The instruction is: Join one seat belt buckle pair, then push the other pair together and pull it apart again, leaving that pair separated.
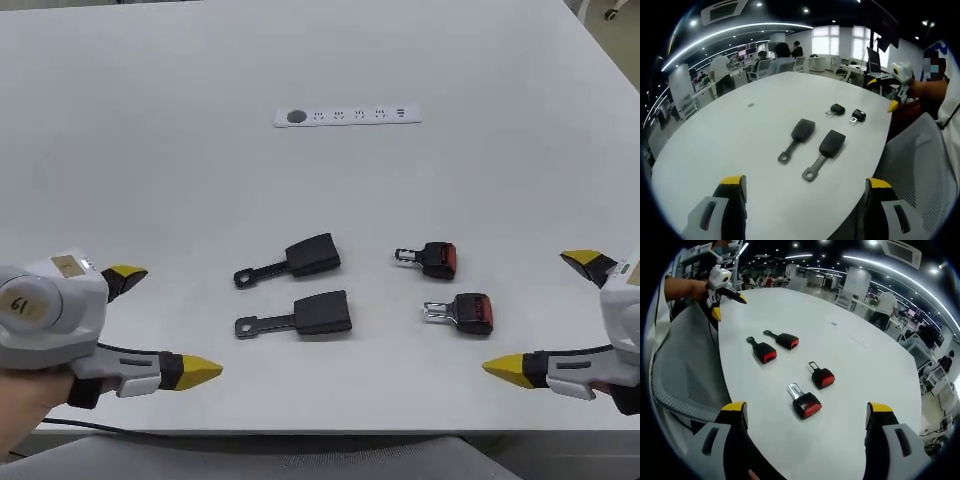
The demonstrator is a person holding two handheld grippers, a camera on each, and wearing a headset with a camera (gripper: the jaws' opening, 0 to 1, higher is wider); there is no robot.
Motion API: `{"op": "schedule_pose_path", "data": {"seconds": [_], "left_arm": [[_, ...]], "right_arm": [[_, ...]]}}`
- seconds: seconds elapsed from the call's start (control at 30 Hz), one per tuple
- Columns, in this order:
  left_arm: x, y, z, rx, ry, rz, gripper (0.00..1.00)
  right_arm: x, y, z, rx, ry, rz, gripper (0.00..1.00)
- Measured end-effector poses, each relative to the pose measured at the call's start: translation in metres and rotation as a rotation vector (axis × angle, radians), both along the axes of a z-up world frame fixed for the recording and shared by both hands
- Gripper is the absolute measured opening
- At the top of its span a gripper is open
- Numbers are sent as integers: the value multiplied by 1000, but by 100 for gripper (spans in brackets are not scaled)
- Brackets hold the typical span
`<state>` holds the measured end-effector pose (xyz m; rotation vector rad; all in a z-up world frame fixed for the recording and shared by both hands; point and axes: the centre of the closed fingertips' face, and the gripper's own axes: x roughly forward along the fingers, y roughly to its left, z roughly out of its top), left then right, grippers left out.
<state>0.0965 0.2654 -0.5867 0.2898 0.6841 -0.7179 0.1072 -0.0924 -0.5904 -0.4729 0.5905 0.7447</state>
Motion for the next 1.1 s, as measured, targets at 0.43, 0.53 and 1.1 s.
{"op": "schedule_pose_path", "data": {"seconds": [0.43, 0.53, 1.1], "left_arm": [[9, -4, -10, 85, 0, -66, 98], [11, -5, -12, 95, 2, -77, 97], [24, -50, -27, 95, 1, -233, 71]], "right_arm": [[2, 4, -3, -17, 23, 38, 96], [3, 3, -5, -23, 31, 49, 94], [13, 5, -24, -77, 50, 179, 76]]}}
